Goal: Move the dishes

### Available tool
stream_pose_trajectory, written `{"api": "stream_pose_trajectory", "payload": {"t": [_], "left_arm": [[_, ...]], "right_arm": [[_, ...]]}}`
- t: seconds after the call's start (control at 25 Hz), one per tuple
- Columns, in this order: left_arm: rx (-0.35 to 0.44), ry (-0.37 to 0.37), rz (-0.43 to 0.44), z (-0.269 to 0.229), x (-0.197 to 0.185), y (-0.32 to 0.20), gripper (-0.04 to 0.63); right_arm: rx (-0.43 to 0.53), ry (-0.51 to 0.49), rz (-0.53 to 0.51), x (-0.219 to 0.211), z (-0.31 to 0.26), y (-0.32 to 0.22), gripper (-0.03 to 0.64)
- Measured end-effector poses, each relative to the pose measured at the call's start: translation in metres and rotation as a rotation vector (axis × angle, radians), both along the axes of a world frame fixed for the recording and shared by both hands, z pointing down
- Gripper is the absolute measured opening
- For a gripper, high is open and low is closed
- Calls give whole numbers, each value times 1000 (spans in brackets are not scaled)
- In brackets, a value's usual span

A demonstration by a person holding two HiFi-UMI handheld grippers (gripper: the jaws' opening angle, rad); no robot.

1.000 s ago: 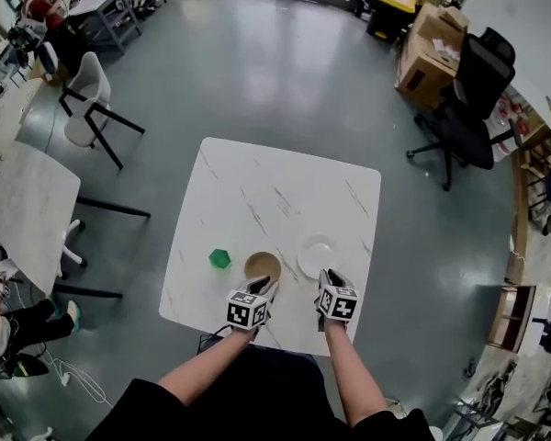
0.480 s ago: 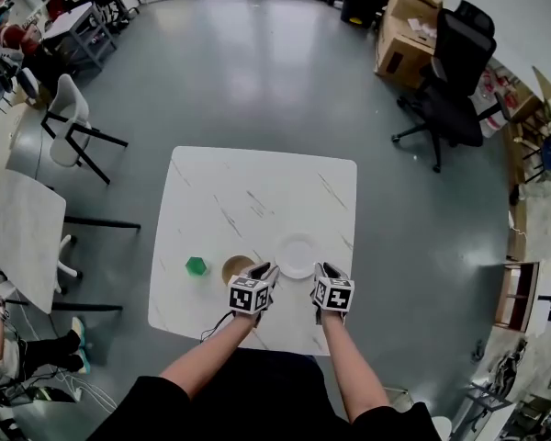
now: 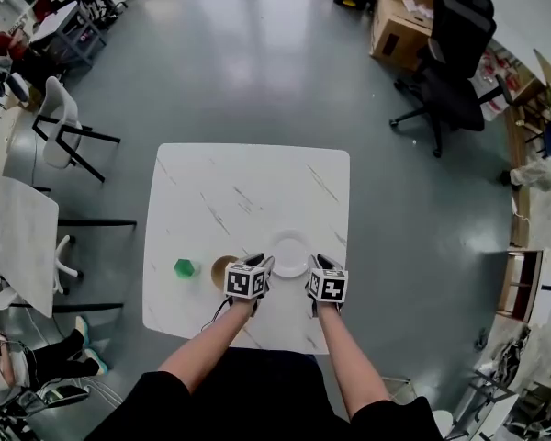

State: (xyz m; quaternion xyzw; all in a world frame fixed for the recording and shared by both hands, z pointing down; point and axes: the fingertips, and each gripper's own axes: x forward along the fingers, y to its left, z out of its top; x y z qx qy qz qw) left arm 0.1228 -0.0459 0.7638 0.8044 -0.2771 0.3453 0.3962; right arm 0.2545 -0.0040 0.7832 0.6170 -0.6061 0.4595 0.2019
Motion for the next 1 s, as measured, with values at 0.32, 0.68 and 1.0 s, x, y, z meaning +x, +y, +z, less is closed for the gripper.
{"api": "stream_pose_trajectory", "payload": {"t": [0.32,0.68,1.0], "left_arm": [[-22,-79,-13,17,6,-14,137],[-89,-155,27,25,5,-19,137],[-93,-158,63,24,8,-35,137]], "right_arm": [[-15,-34,-1,0,9,-6,103],[-9,-49,-6,3,9,-16,103],[4,-67,9,0,9,-21,103]]}}
